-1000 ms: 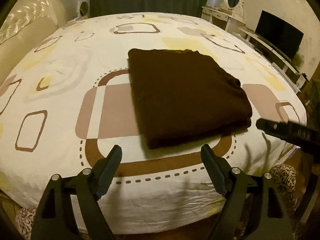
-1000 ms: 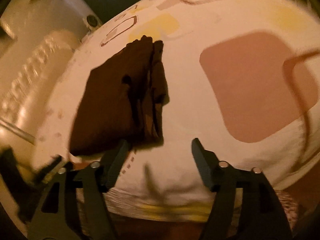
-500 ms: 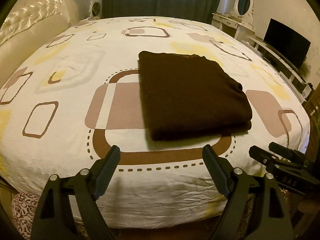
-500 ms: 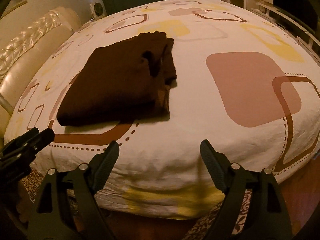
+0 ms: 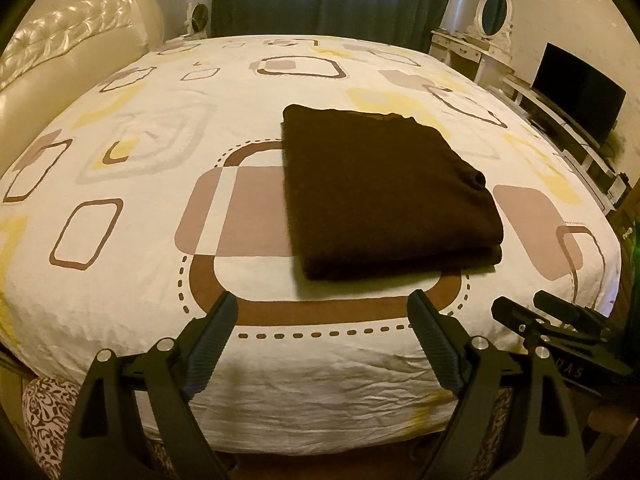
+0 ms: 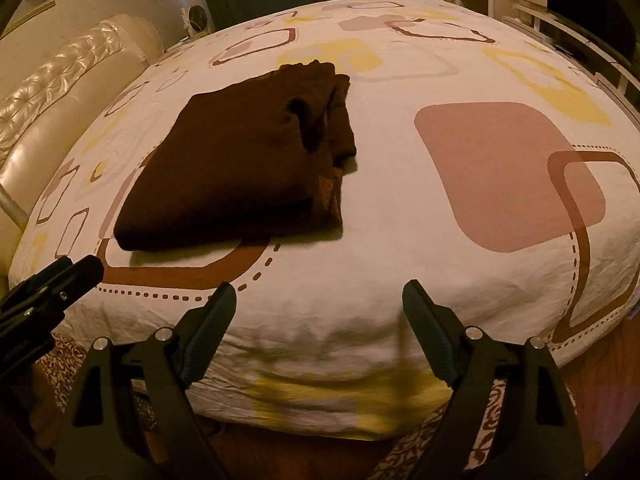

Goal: Fold small clothes

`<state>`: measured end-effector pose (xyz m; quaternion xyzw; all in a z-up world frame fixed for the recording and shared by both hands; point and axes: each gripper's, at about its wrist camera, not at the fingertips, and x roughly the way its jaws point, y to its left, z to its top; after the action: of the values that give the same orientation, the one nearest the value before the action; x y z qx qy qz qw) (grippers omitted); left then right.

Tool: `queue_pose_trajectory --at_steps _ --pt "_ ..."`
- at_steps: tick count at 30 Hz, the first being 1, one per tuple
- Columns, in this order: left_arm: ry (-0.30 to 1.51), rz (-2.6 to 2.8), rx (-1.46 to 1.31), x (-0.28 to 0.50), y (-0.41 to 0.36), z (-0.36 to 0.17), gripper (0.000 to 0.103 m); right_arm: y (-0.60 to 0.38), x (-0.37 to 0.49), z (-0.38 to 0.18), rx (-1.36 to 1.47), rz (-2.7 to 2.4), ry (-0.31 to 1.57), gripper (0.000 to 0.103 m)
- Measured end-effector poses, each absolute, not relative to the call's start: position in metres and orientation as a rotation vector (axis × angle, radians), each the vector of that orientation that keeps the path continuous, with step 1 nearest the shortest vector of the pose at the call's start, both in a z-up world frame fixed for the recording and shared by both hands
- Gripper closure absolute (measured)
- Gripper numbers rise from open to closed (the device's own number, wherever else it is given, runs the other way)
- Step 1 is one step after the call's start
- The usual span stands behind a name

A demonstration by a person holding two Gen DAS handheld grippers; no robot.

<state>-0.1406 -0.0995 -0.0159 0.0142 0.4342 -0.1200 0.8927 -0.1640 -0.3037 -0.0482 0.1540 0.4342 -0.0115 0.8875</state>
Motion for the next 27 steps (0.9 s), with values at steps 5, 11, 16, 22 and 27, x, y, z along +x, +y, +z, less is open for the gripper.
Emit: queue_pose_trajectory --at_steps 5,11,16,22,27 --pt "0.900 -0.240 0.031 -0.1411 -0.0996 -0.0161 0.017 -0.3025 -0.1641 -0.0486 0.327 -0.026 0.904 0.018" --pt "0.896 -0.229 0.039 -0.1425 -0.1000 -0.0166 0.017 -0.3002 -0.1632 -0.0500 0.322 -0.023 0.910 0.018" --pt "0.895 -0.219 0.045 -0.1440 -0.1002 -0.0159 0.017 -0.3008 -0.1628 -0.0507 0.326 -0.025 0.912 0.018" --pt "0.885 -0.196 0.049 -0.1456 -0.0985 -0.0136 0.017 -0.3001 -0.1629 -0.0507 0.326 -0.025 0.913 0.018" --pt "0.883 -0.180 0.040 -0.1456 -0.0959 -0.0124 0.017 -0.2990 -0.1626 -0.0522 0.325 -0.021 0.915 0.018"
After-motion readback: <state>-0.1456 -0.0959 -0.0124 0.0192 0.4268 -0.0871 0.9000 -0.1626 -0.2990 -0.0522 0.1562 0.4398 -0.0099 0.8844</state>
